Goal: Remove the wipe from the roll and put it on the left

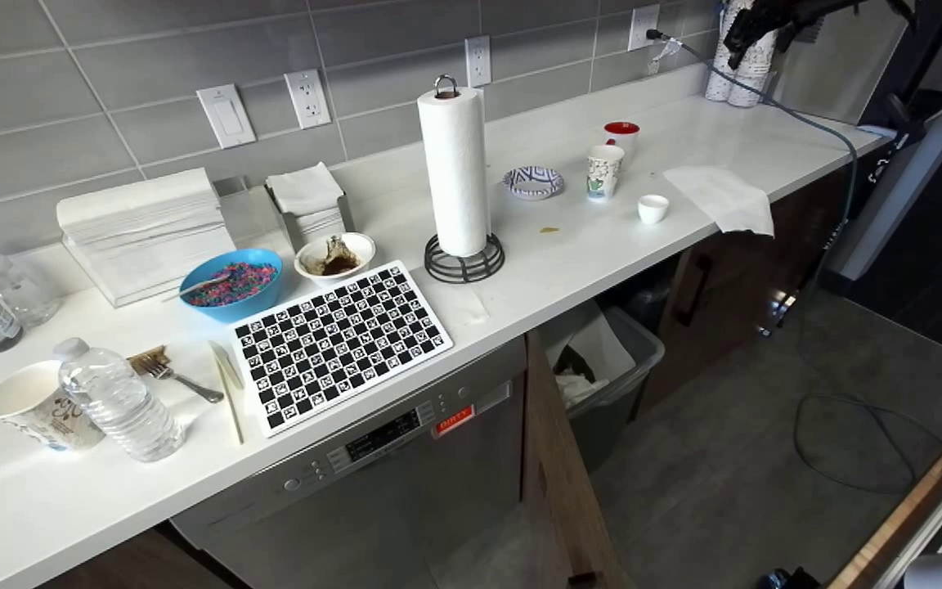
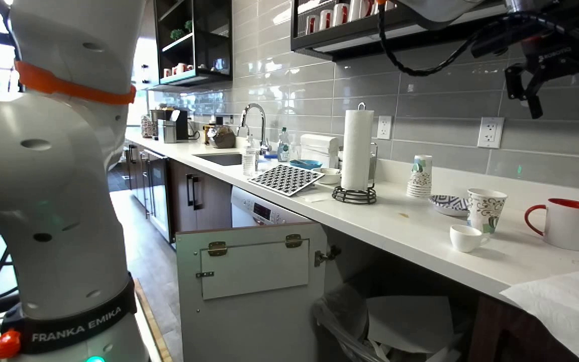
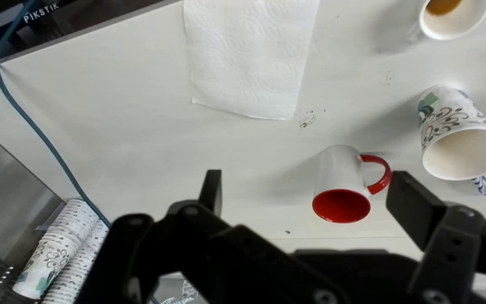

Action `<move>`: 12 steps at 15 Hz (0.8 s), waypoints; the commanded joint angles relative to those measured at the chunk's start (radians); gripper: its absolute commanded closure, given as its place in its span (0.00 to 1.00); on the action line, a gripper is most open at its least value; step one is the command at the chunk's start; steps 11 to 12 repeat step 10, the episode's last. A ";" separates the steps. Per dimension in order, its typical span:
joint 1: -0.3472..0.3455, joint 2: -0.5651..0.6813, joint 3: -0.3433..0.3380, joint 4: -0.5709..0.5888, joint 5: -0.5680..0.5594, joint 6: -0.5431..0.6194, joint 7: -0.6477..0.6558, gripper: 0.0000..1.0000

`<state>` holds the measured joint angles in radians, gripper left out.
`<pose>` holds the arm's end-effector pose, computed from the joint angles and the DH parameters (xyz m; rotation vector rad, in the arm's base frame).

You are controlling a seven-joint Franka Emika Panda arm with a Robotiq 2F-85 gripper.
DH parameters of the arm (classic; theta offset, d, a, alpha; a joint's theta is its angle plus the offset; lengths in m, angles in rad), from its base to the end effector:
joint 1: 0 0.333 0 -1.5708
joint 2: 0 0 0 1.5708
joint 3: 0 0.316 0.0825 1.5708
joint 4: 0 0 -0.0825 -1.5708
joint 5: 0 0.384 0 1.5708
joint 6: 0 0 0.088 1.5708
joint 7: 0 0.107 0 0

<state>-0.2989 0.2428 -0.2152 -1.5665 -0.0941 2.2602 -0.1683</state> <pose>0.5927 -0.3197 0.5550 2.7828 -0.3988 0.5504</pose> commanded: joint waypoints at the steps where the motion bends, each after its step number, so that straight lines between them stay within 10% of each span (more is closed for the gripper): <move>1: 0.010 -0.106 0.003 -0.131 -0.003 -0.040 -0.066 0.00; 5: 0.031 -0.182 0.020 -0.271 0.040 -0.069 -0.104 0.00; 12: 0.030 -0.122 0.004 -0.174 0.013 -0.057 -0.074 0.00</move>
